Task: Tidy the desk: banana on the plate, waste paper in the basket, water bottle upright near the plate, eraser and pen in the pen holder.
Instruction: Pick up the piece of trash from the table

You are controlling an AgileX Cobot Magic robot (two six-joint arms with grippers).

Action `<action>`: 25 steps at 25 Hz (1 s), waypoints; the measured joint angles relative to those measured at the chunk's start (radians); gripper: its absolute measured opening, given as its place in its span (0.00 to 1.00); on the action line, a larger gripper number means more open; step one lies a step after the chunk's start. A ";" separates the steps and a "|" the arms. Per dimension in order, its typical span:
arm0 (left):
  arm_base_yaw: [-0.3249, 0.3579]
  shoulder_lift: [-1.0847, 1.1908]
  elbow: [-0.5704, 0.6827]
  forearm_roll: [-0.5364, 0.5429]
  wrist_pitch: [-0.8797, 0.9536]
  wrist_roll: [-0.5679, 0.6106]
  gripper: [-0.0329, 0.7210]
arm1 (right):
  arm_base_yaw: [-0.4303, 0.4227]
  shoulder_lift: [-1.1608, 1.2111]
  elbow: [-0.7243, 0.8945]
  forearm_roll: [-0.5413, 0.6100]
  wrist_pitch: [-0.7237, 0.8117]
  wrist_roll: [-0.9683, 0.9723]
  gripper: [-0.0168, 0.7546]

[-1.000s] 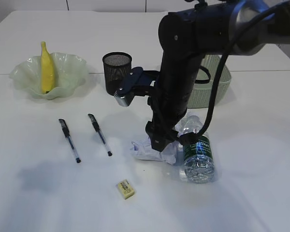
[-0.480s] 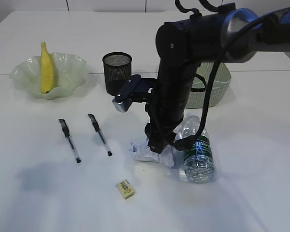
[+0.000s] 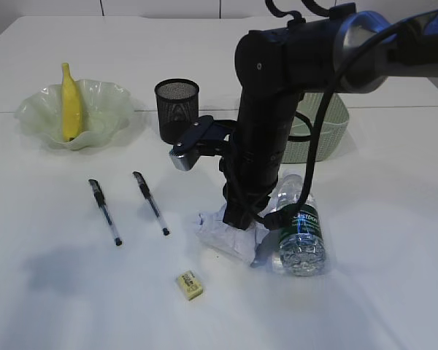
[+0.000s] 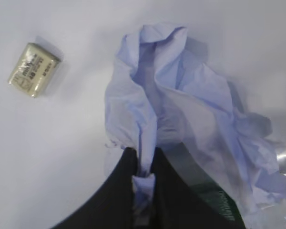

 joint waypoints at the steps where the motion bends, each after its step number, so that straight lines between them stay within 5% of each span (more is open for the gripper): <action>1: 0.000 0.000 0.000 0.000 0.000 0.000 0.61 | 0.000 0.000 -0.006 0.008 0.011 0.000 0.06; 17: 0.000 0.000 0.000 0.000 0.006 0.000 0.62 | 0.000 -0.055 -0.165 0.044 0.094 0.059 0.05; 25: 0.000 0.000 0.000 -0.015 -0.018 0.000 0.61 | -0.010 -0.094 -0.213 -0.032 0.104 0.205 0.05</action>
